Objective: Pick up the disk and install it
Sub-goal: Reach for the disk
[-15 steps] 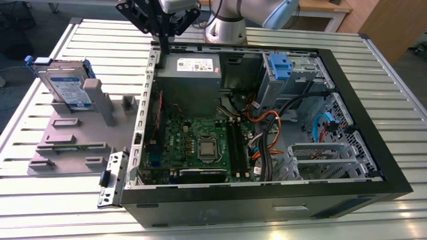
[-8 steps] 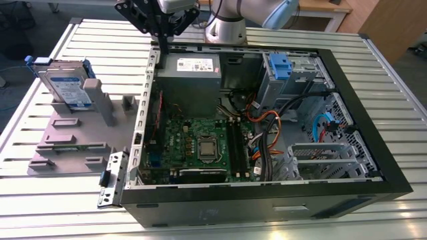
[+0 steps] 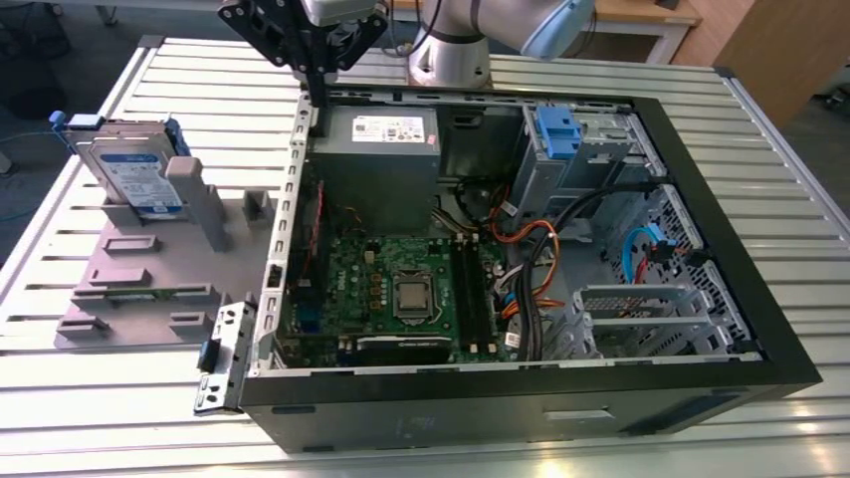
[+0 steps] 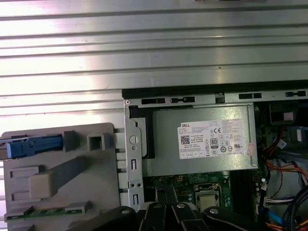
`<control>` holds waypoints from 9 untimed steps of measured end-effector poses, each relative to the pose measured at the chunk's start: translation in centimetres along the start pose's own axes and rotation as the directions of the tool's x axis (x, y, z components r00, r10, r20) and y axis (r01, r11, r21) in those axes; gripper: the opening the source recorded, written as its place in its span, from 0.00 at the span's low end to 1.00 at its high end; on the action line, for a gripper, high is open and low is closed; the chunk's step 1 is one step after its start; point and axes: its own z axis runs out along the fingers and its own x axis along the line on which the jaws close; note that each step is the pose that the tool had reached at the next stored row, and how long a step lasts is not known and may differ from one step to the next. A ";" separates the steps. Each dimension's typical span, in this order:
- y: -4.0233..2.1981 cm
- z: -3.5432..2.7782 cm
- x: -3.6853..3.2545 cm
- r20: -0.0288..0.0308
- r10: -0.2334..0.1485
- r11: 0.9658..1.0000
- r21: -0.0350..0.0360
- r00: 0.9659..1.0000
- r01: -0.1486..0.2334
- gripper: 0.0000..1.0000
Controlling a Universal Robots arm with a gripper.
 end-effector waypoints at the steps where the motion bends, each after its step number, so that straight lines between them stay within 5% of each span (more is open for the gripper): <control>1: 0.00 0.00 0.00 0.000 0.000 1.000 0.000 1.000 0.000 0.11; 9: -0.02 -0.01 0.29 0.000 0.000 1.000 0.000 1.000 0.000 0.11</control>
